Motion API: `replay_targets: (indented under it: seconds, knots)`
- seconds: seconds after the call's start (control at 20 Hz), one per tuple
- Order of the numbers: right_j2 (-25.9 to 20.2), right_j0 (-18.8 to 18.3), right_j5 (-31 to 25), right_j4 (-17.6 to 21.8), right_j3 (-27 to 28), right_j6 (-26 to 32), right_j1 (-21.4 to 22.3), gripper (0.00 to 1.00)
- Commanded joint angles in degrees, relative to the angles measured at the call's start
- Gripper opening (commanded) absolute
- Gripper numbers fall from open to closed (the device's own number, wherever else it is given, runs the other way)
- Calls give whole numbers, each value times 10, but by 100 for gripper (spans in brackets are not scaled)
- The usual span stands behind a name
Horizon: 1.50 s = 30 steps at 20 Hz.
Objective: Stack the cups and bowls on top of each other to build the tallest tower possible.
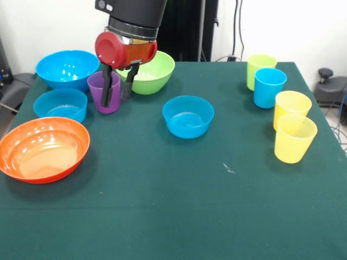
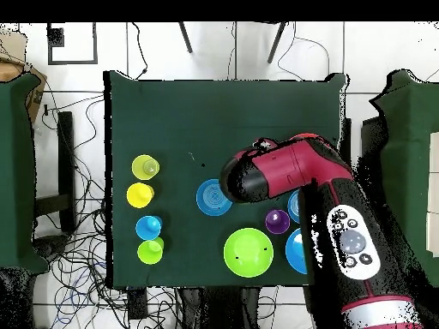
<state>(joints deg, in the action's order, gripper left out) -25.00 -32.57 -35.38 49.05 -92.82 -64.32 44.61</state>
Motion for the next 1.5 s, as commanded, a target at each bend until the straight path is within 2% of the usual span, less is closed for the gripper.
replay_targets:
  seconds: [0.05,0.45,0.75,1.0,1.3,1.5]
  knots:
    - [13,3,21,54,36,7,-42,100]
    - [10,-2,27,59,48,20,-48,100]
    - [19,3,41,69,52,4,-49,100]
    - [42,9,42,48,65,-56,-54,100]
    - [72,20,42,37,84,-90,-60,100]
    - [99,29,46,17,96,-135,-67,100]
